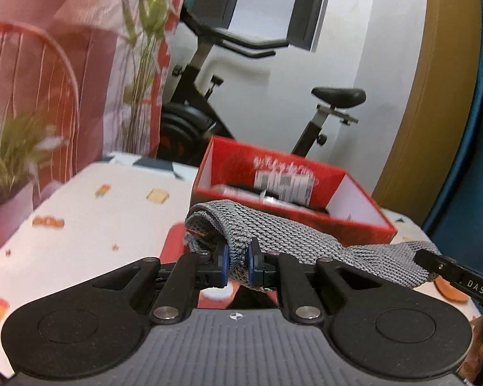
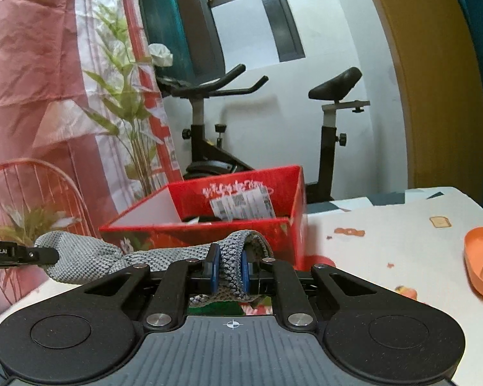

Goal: Organize soft objects
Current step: 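Lift the grey mesh item with both grippers toward the red box, then carry the grey mesh item over the red box and lower it inside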

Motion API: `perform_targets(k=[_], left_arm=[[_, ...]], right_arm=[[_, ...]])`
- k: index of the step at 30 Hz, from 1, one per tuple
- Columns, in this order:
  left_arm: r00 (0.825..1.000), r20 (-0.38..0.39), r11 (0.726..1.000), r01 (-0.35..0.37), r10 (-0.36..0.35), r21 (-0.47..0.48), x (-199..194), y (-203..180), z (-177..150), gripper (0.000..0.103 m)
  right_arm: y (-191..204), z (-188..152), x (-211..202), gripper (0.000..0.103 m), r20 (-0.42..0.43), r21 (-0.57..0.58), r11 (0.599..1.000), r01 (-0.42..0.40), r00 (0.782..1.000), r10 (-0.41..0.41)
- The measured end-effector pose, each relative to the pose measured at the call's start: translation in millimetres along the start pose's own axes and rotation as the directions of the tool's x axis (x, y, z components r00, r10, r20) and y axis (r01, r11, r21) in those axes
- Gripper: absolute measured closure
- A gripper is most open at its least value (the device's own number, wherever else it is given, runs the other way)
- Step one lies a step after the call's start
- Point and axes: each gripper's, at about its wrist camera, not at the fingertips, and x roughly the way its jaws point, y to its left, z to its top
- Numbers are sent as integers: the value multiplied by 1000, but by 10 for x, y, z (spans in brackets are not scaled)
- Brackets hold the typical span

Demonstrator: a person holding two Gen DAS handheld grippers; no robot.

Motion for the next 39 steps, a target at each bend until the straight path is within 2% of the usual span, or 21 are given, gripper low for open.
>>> perform_targets(k=[5,9,17,23,28,30,33,37,39], left_arm=[[999,38,999,17,-18,31,8,-63,229,91],[999,34,999,25,-26,26,135,-90,396,91],[1000,28,997,-9,7,81,506,-126,729,91],[999,20,993,-30,28,112,840,-145,980,91],[1000,-3,991,-8,9,136,1149,-188,1077,91],[1000,-16,986,-17,20,163,1305,-230,1096,91],[998,-59,991,-1,9,134,1537,-211,1144,91],[997,-77,980,-9,25,199,1796,-245,1186,91],[995,-99,977,10,11,213,1898,-251,1167,91]], right_arm=[[6,286,24,91,49,-9,1000,-2,999,3],[-3,554,135,91,65,-26,1000,-5,998,7],[13,943,606,91,33,-106,994,19,999,-15],[9,1184,1043,91,-21,-128,991,35,999,-38],[-33,1408,1476,91,-87,-120,992,28,996,-38],[-57,1433,1634,91,-109,-122,991,50,992,-64],[-104,1424,1851,91,-157,-123,990,71,984,-90],[-116,1358,2094,91,-209,-169,984,57,974,-93],[-100,1301,2221,91,-257,-189,981,36,963,-85]])
